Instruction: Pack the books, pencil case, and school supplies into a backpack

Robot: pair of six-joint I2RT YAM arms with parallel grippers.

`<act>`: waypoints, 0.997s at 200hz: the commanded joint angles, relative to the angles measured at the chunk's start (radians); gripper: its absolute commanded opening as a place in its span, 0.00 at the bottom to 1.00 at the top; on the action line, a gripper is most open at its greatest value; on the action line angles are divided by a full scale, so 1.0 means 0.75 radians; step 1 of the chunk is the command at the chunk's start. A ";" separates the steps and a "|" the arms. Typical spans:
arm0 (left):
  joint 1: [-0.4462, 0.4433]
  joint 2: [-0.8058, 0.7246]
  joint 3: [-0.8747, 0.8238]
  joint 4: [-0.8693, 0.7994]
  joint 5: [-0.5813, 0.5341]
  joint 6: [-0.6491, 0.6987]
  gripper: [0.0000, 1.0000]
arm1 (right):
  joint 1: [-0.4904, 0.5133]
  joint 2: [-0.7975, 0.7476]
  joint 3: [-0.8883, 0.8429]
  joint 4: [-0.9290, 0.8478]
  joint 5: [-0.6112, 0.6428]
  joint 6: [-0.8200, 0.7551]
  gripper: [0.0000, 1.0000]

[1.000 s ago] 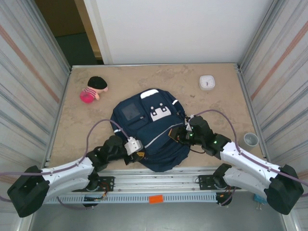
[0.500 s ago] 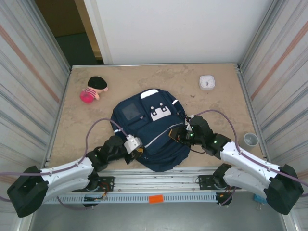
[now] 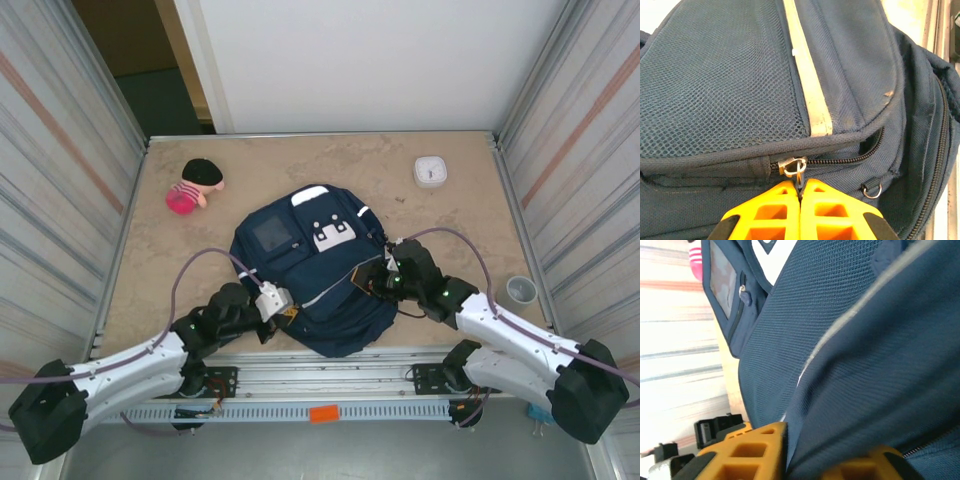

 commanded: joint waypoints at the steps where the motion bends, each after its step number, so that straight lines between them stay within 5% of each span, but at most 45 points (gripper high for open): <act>1: -0.003 -0.042 -0.015 -0.003 -0.118 -0.167 0.00 | 0.000 0.006 0.053 -0.141 -0.062 -0.050 0.36; 13: -0.003 -0.053 -0.038 0.030 -0.099 -0.174 0.00 | 0.014 0.005 0.090 -0.291 -0.045 -0.104 0.48; 34: -0.002 -0.062 -0.042 0.045 -0.116 -0.209 0.00 | 0.127 -0.009 0.108 -0.350 0.002 -0.107 0.52; 74: -0.002 -0.091 -0.038 0.031 -0.141 -0.199 0.00 | 0.364 0.008 -0.006 -0.096 0.014 0.132 0.57; 99: -0.003 -0.099 -0.031 0.020 -0.119 -0.186 0.00 | 0.391 0.110 -0.042 0.128 0.041 0.191 0.56; 199: -0.035 -0.198 -0.020 -0.093 0.022 -0.169 0.00 | 0.366 0.509 0.037 0.614 0.107 0.219 0.17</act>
